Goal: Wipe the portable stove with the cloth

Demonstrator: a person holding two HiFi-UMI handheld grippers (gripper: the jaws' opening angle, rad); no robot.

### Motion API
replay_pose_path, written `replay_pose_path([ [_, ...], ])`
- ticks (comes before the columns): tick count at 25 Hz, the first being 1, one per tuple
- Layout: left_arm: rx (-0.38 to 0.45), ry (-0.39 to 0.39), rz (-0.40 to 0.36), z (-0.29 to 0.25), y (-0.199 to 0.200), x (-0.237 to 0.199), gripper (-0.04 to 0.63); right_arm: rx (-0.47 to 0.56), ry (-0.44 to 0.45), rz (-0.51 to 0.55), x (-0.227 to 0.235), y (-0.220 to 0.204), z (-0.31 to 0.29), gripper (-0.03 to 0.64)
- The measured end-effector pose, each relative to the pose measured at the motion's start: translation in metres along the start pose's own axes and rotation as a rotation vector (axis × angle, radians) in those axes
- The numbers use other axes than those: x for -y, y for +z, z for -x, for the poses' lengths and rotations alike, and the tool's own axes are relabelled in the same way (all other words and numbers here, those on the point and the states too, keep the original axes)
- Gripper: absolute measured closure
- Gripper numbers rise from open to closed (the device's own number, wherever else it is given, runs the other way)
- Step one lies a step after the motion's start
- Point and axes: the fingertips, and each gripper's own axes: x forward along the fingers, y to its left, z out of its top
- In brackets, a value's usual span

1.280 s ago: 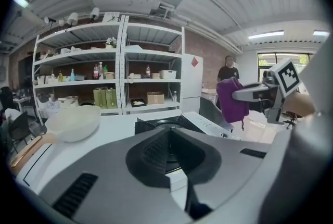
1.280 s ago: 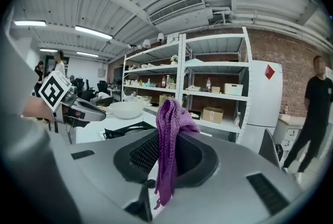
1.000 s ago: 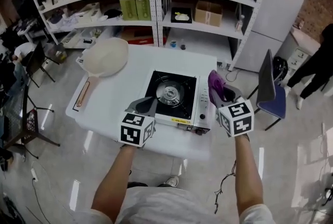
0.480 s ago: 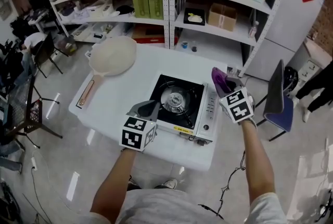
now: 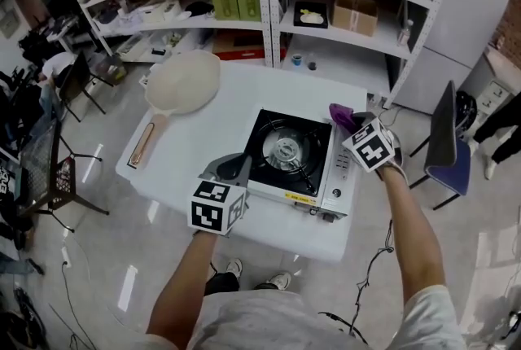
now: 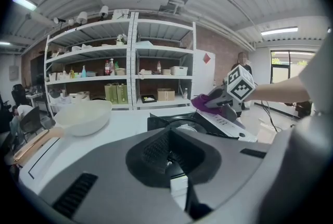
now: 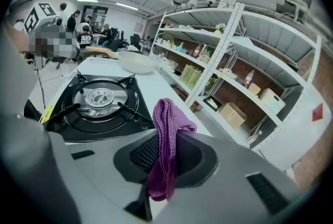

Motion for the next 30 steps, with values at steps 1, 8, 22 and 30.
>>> replay_pose_path([
  [1,-0.001,-0.006,-0.001,-0.001,0.0,0.0,0.591,-0.003,0.006,-0.019,-0.002,-0.001,-0.001,0.554],
  [8,-0.002,-0.072,-0.02,-0.006,-0.002,0.002,0.591,-0.032,-0.009,-0.083,-0.017,-0.009,0.0,0.554],
  [22,0.004,-0.162,-0.026,0.005,-0.007,-0.007,0.591,-0.097,-0.054,-0.142,-0.04,-0.016,0.019,0.554],
  [30,0.008,-0.215,-0.037,0.009,-0.011,-0.006,0.591,-0.126,-0.061,-0.16,-0.065,-0.019,0.029,0.554],
])
